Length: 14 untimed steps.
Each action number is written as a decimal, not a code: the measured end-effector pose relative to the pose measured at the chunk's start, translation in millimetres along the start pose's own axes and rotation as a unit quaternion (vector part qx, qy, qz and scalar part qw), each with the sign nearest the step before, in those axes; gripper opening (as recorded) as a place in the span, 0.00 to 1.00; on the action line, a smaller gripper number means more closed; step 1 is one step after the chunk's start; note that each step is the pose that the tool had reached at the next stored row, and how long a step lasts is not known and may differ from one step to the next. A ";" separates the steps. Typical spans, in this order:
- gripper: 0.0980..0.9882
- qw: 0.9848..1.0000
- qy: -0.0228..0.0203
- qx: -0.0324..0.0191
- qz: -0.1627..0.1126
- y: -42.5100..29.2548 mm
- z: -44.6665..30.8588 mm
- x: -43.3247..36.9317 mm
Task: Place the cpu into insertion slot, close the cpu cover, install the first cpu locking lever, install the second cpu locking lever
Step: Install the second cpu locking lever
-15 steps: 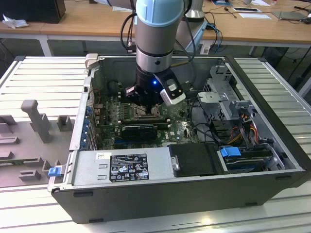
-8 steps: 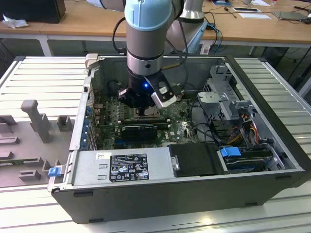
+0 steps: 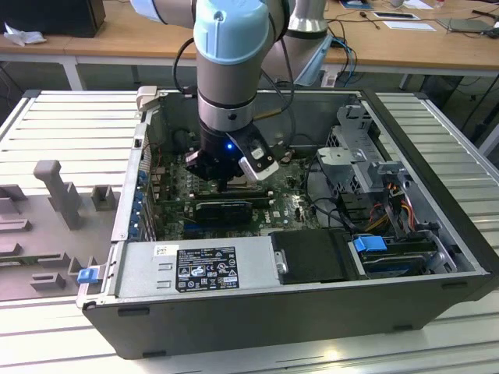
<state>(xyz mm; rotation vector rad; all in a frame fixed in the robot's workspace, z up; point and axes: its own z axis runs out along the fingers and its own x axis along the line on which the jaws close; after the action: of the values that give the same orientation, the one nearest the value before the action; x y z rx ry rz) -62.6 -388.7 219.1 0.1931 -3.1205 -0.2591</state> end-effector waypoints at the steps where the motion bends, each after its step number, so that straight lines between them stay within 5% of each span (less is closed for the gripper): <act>1: 0.01 1.000 0.000 -0.001 -0.001 -0.1 0.0 1.4; 12: 0.01 1.000 -0.003 -0.028 -0.005 -3.2 10.2 8.1; 14: 0.01 0.999 -0.004 -0.038 -0.005 -4.3 12.0 10.2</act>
<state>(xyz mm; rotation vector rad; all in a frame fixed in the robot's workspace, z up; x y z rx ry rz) -72.4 -392.1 206.5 0.2070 -3.1115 -0.3792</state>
